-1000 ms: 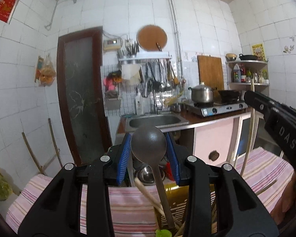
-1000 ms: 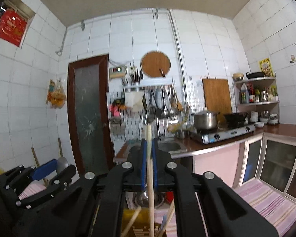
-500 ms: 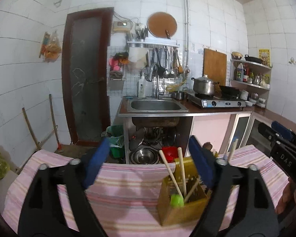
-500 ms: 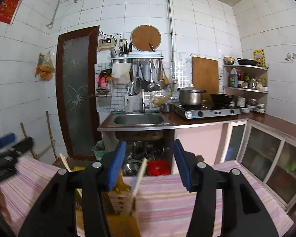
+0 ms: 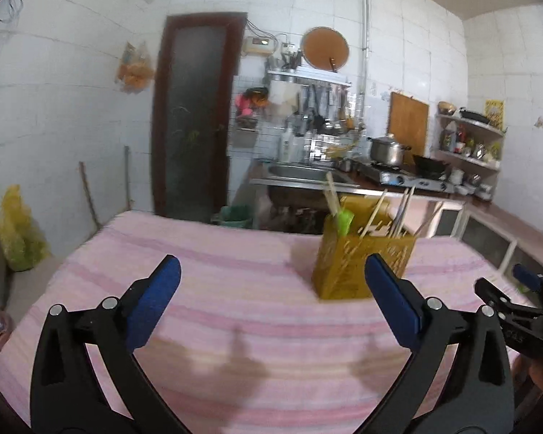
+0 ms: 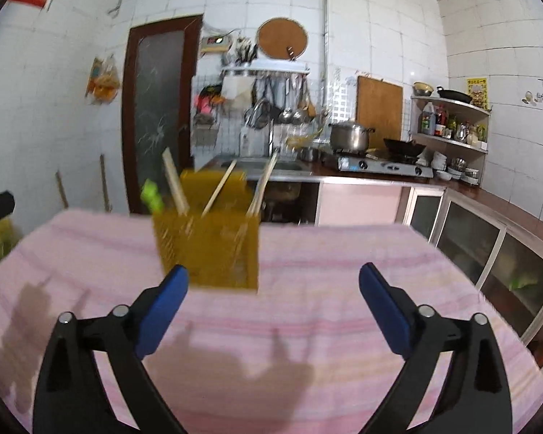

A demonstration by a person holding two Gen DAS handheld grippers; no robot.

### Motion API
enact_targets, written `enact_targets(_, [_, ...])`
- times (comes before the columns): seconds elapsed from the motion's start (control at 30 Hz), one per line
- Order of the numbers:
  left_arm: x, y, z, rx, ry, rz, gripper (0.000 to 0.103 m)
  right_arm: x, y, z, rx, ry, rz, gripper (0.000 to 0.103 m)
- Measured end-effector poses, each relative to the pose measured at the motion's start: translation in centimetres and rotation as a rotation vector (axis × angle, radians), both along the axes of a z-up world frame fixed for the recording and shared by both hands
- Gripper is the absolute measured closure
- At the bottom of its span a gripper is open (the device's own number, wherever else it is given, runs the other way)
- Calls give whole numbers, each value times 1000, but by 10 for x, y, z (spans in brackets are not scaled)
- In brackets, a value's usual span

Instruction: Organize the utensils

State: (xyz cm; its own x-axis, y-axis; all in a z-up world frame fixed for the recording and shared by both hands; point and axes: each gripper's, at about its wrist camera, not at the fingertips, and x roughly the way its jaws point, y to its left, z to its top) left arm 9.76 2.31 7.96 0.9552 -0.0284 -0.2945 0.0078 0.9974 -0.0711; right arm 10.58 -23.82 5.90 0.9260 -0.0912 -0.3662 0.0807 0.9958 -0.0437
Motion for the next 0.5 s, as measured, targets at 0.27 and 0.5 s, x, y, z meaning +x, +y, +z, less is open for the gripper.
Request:
enact_targets(0.27, [-46,0,-44,47,-5,3,5,-50,28,-36,-31,9,7,5])
enact_targets(0.5, [-58,3,-76,60,-22,34,5,-73,25,-51,11,-42,-7,5])
